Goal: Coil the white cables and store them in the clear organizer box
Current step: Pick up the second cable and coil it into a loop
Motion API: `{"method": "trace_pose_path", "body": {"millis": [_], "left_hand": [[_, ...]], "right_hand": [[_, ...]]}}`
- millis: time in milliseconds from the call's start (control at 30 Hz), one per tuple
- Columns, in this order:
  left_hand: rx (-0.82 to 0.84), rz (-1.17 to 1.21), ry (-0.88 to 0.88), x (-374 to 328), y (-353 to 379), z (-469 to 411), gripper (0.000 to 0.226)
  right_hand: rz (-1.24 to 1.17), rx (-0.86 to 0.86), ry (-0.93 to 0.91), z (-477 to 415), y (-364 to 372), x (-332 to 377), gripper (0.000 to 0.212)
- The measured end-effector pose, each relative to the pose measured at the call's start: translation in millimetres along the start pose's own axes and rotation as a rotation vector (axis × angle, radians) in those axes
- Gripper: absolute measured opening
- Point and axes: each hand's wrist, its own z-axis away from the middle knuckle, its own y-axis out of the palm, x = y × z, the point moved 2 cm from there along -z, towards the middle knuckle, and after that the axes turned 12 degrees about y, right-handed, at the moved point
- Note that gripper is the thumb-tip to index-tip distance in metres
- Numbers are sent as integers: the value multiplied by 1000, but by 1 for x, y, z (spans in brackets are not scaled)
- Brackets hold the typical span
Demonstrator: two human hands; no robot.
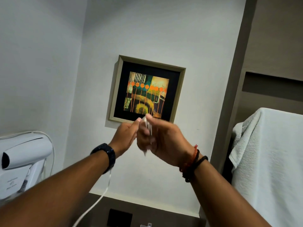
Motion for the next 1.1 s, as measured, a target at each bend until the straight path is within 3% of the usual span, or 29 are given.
{"method": "trace_pose_path", "body": {"millis": [100, 133, 200, 267, 333, 367, 433, 533, 667, 767, 900, 1033, 1100], "left_hand": [[110, 65, -74, 2, 22, 15, 45], [140, 68, -81, 2, 27, 18, 48], [165, 64, -32, 0, 32, 23, 51], [135, 35, 56, -5, 28, 23, 53], [79, -51, 141, -8, 17, 18, 54], [59, -104, 164, -8, 11, 14, 55], [30, -186, 182, -5, -2, 7, 56], [-28, -229, 182, -1, -14, -1, 57], [-49, -66, 100, -4, -6, 1, 63], [4, 110, -48, -2, 7, 11, 55], [120, 240, -232, -1, 26, 30, 55], [216, 294, -232, -10, 35, 42, 56], [299, 246, -202, -15, 32, 47, 53]], "right_hand": [[-156, -211, -348, -2, 0, 26, 11], [-56, -386, -447, -3, -6, 30, 6], [386, -845, -565, -1, -21, 31, 7], [1003, -1135, -498, 1, -35, 17, 19], [1491, -1109, -202, 1, -48, -8, 32], [1575, -1031, -64, 3, -53, -20, 38], [1393, -827, 120, 7, -55, -38, 52], [782, -408, 194, 4, -38, -48, 60], [165, -54, 71, 2, -9, -30, 45], [-136, 12, -107, 3, 0, -6, 32], [-292, -169, -368, 3, -3, 18, 23], [-147, -753, -503, 1, -20, 34, 20], [87, -1092, -548, 1, -29, 37, 15]]}}
